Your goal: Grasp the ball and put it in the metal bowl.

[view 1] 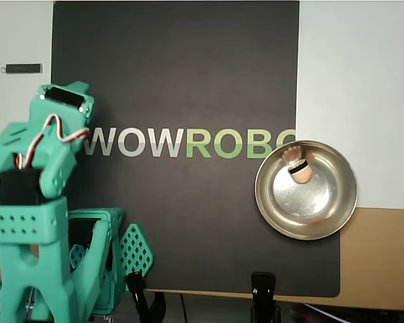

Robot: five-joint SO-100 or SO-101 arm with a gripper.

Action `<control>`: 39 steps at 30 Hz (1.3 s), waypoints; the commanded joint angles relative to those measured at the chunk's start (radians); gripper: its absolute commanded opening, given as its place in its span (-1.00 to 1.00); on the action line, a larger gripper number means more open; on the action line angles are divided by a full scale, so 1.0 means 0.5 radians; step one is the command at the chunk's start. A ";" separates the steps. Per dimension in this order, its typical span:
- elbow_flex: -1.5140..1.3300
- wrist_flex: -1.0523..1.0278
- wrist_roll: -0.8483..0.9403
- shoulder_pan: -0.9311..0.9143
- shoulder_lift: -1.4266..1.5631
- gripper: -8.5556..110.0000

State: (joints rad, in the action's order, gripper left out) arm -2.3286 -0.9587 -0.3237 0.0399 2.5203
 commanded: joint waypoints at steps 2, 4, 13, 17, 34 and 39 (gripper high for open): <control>-0.310 0.193 0.012 -0.015 0.383 -0.86; -0.485 0.304 0.012 -0.015 0.558 -0.86; -1.276 0.693 0.298 -0.015 1.310 -0.86; -1.595 0.752 0.377 -0.018 1.623 -0.86; -1.592 0.242 0.405 -0.104 1.795 -0.86; -1.592 0.249 0.405 -0.104 1.789 -0.86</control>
State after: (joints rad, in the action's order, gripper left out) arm -3.0925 -0.8360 -0.1243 -0.0092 3.3533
